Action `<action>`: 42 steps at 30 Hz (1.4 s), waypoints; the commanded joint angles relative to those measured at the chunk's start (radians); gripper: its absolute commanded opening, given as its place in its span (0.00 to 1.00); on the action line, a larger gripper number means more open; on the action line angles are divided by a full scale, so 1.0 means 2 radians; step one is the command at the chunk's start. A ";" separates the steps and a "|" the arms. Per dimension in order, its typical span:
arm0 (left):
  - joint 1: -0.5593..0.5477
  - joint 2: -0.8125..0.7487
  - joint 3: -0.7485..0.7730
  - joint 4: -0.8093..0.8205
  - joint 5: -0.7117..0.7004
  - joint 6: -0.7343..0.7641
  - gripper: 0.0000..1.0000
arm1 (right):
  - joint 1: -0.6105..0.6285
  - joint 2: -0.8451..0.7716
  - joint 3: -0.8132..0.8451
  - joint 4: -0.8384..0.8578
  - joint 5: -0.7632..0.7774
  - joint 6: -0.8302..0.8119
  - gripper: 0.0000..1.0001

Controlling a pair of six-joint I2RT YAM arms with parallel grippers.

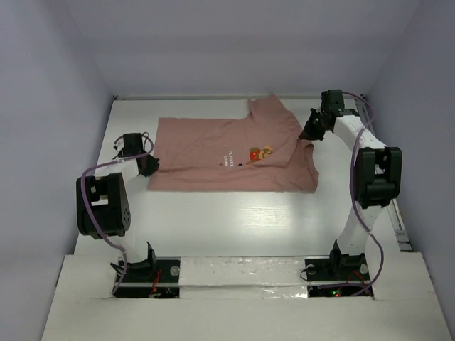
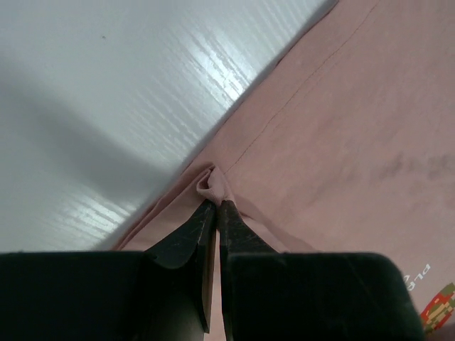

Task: Fold and stack the t-shirts
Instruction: Fold the tshirt

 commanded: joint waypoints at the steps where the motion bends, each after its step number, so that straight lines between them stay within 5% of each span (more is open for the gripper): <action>1: 0.002 0.002 0.022 0.008 -0.005 0.011 0.00 | -0.002 0.014 0.036 0.027 0.000 -0.008 0.00; 8: 0.002 0.003 0.017 0.008 -0.025 0.020 0.00 | 0.015 0.070 0.098 0.018 0.011 -0.005 0.00; 11: 0.002 0.003 0.021 0.005 -0.037 0.025 0.10 | 0.015 0.074 0.109 0.017 0.015 -0.006 0.26; 12: 0.002 0.002 0.023 0.004 -0.043 0.030 0.12 | 0.015 0.066 0.106 0.016 0.017 -0.006 0.42; 14: 0.007 -0.002 0.031 0.003 -0.048 0.031 0.16 | 0.015 0.048 0.092 0.020 0.021 -0.008 0.52; 18: 0.012 -0.002 0.043 0.001 -0.051 0.027 0.20 | 0.015 -0.042 -0.005 0.050 0.028 0.002 0.50; 22: 0.040 -0.008 0.050 -0.008 -0.045 0.015 0.41 | 0.015 -0.168 -0.169 0.089 0.011 0.038 0.09; 24: 0.066 -0.029 0.043 -0.002 -0.026 0.011 0.52 | 0.015 -0.232 -0.258 0.094 0.005 0.049 0.00; 28: 0.070 -0.080 0.020 -0.020 0.004 0.043 0.61 | 0.015 -0.326 -0.354 0.077 0.026 0.062 0.01; 29: 0.064 -0.102 -0.007 -0.031 0.011 0.053 0.61 | 0.015 -0.350 -0.364 0.070 0.036 0.064 0.09; 30: 0.064 -0.115 -0.025 -0.033 0.022 0.057 0.60 | 0.015 -0.358 -0.381 0.064 0.042 0.065 0.30; 32: 0.060 -0.152 -0.082 -0.042 0.031 0.061 0.56 | 0.015 -0.365 -0.392 0.062 0.064 0.072 0.41; 37: 0.060 -0.181 -0.126 -0.074 0.031 0.098 0.56 | -0.008 -0.340 -0.417 0.089 0.061 0.079 0.42; 42: 0.060 -0.127 -0.124 -0.068 0.057 0.089 0.55 | -0.018 -0.277 -0.411 0.132 0.057 0.074 0.42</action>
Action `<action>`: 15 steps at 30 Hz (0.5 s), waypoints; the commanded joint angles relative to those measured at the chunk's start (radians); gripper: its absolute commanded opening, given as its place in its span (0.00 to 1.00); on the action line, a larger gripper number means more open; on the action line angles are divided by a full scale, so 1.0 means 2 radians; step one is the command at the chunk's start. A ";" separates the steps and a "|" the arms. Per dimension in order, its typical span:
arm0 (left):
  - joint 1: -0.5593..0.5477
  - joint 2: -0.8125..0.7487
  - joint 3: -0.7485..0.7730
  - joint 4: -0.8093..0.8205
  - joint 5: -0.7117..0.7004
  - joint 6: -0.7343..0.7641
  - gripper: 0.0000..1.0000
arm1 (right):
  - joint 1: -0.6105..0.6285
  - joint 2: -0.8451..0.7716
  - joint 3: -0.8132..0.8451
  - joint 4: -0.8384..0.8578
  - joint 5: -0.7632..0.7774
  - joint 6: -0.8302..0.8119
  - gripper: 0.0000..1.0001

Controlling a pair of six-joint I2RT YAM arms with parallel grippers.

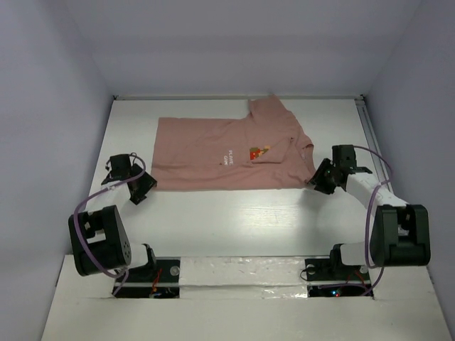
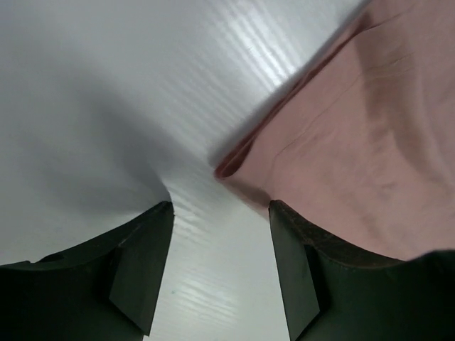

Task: Fold and stack the t-shirts
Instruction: Fold the tshirt

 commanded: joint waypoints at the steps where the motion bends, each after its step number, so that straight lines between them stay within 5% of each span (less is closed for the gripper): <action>1: 0.002 0.031 0.004 0.003 0.021 0.009 0.55 | -0.018 0.035 0.005 0.060 0.012 0.005 0.42; 7: 0.002 0.049 -0.006 0.039 0.007 -0.001 0.48 | -0.043 0.058 0.008 0.086 0.005 0.004 0.42; 15: 0.002 0.076 -0.004 0.056 -0.002 -0.006 0.04 | -0.048 0.080 0.009 0.109 0.012 0.001 0.35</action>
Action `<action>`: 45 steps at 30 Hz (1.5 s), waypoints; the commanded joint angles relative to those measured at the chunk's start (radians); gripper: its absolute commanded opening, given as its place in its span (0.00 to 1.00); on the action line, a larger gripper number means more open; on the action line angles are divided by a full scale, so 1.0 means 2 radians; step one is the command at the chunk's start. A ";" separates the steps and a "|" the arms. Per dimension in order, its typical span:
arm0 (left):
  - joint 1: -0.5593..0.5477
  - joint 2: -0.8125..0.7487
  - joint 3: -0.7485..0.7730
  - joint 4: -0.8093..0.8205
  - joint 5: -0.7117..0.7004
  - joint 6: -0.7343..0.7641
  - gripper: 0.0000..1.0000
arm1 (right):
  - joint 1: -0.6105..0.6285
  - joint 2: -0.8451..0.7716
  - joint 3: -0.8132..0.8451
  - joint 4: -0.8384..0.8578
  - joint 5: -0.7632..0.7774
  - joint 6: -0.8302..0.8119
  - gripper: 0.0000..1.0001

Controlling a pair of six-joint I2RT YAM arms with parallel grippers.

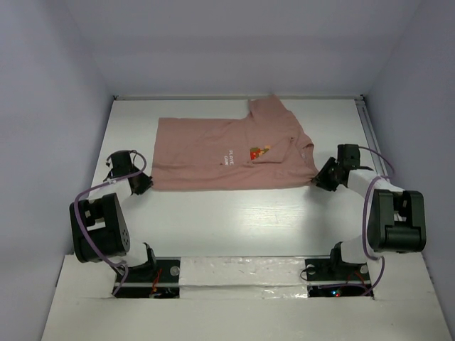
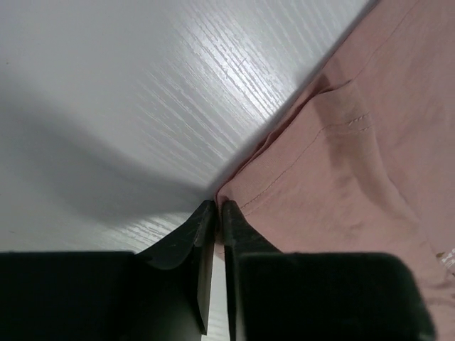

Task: Fold and stack the t-shirts
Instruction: Fold the tshirt

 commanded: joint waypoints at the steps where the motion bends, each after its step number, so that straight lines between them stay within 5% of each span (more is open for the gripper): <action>1: 0.000 0.018 -0.012 -0.029 -0.017 0.007 0.00 | -0.007 0.015 0.012 0.037 0.010 -0.006 0.33; 6: 0.000 0.022 -0.008 -0.027 -0.022 0.013 0.00 | -0.007 0.022 0.010 0.045 0.006 -0.006 0.23; 11: 0.000 0.011 -0.009 -0.040 -0.025 0.017 0.00 | -0.016 -0.017 0.000 -0.011 0.047 0.000 0.00; 18: -0.006 -0.044 -0.035 -0.089 0.011 0.000 0.00 | -0.061 -0.146 -0.048 -0.143 0.066 0.027 0.00; 21: -0.006 -0.074 -0.047 -0.118 0.039 -0.022 0.03 | -0.080 -0.186 -0.061 -0.167 0.059 0.032 0.09; 23: -0.013 -0.109 -0.056 -0.143 0.056 -0.040 0.29 | -0.080 -0.191 -0.041 -0.179 0.074 0.034 0.33; 24: -0.013 -0.123 -0.057 -0.151 0.058 -0.048 0.59 | -0.080 -0.190 -0.031 -0.184 0.078 0.026 0.48; 25: -0.013 -0.143 -0.057 -0.158 0.066 -0.056 0.74 | -0.080 -0.184 -0.017 -0.195 0.074 0.003 0.67; 27: -0.013 -0.172 -0.029 -0.194 0.042 -0.045 0.95 | -0.080 -0.186 0.029 -0.207 0.063 -0.021 0.71; 29: -0.013 -0.178 -0.005 -0.208 0.024 -0.017 0.96 | -0.080 -0.193 0.049 -0.201 0.000 -0.031 0.71; 30: -0.022 -0.181 0.017 -0.199 0.017 -0.009 0.93 | -0.070 -0.193 0.060 -0.194 -0.022 -0.031 0.68; 32: -0.055 -0.179 0.031 -0.176 0.006 -0.003 0.82 | -0.020 -0.173 0.065 -0.156 -0.051 -0.019 0.45; 34: -0.118 -0.164 0.040 -0.117 0.006 -0.008 0.31 | 0.016 -0.121 0.070 -0.106 -0.065 -0.004 0.00; 35: -0.138 -0.143 0.047 -0.088 -0.001 -0.010 0.00 | 0.043 -0.102 0.071 -0.083 -0.078 0.000 0.00; 37: -0.167 -0.114 0.056 -0.072 -0.008 -0.013 0.00 | 0.056 -0.055 0.070 -0.029 -0.083 0.021 0.00; 38: -0.180 -0.088 0.054 -0.051 0.000 -0.013 0.00 | 0.060 -0.032 0.070 -0.002 -0.084 0.023 0.17; 39: -0.180 -0.077 0.051 -0.037 0.000 -0.013 0.00 | 0.060 -0.032 0.070 0.008 -0.084 0.024 0.18; 40: -0.180 -0.064 0.047 -0.024 0.017 -0.009 0.00 | 0.060 -0.009 0.071 0.015 -0.082 0.023 0.36; 45: -0.180 0.006 0.058 -0.002 -0.014 0.009 0.00 | 0.060 0.054 0.090 0.024 -0.087 0.011 0.41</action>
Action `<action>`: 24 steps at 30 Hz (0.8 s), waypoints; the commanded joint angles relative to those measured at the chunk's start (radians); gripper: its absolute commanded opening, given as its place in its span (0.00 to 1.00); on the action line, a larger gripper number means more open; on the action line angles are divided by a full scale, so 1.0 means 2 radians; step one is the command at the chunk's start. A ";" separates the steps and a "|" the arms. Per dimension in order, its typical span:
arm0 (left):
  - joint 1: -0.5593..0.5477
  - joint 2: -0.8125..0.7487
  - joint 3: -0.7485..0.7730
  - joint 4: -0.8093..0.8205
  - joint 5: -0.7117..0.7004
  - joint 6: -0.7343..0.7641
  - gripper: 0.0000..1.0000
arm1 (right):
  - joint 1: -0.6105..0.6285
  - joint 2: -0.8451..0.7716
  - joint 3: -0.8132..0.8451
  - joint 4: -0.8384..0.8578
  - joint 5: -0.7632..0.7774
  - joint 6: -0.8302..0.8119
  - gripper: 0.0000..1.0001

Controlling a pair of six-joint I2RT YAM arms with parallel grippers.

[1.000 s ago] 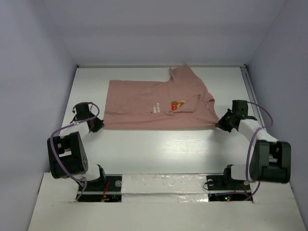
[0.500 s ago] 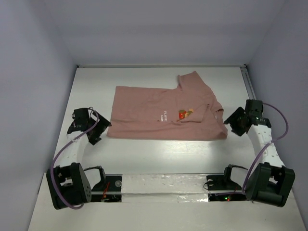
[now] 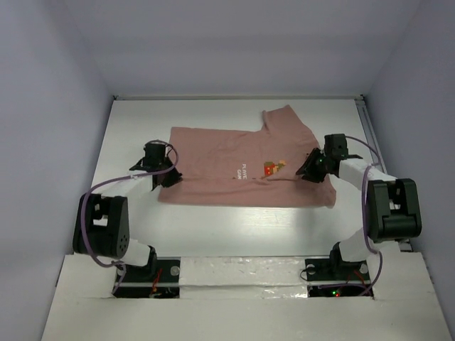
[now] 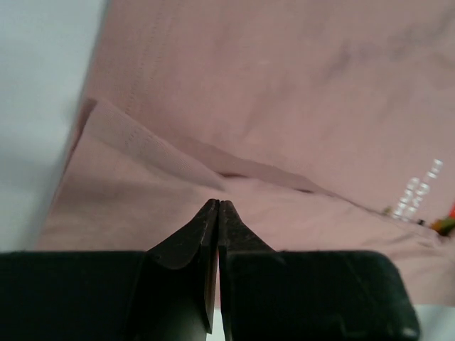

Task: Fold and stack the t-shirts
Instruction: Fold the tshirt

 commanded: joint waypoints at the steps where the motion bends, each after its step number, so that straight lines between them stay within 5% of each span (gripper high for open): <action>1: 0.001 0.027 0.013 0.034 -0.027 0.020 0.00 | 0.003 0.020 0.020 0.050 -0.012 0.003 0.40; 17: 0.006 0.067 0.011 0.037 -0.043 0.025 0.00 | 0.024 0.035 0.014 0.041 -0.020 0.014 0.30; 22: 0.006 0.060 -0.001 0.037 -0.047 0.026 0.00 | 0.024 0.060 0.051 0.040 -0.019 0.003 0.03; 24: 0.006 0.055 0.001 0.032 -0.050 0.027 0.00 | 0.029 0.084 0.098 0.028 -0.010 -0.004 0.03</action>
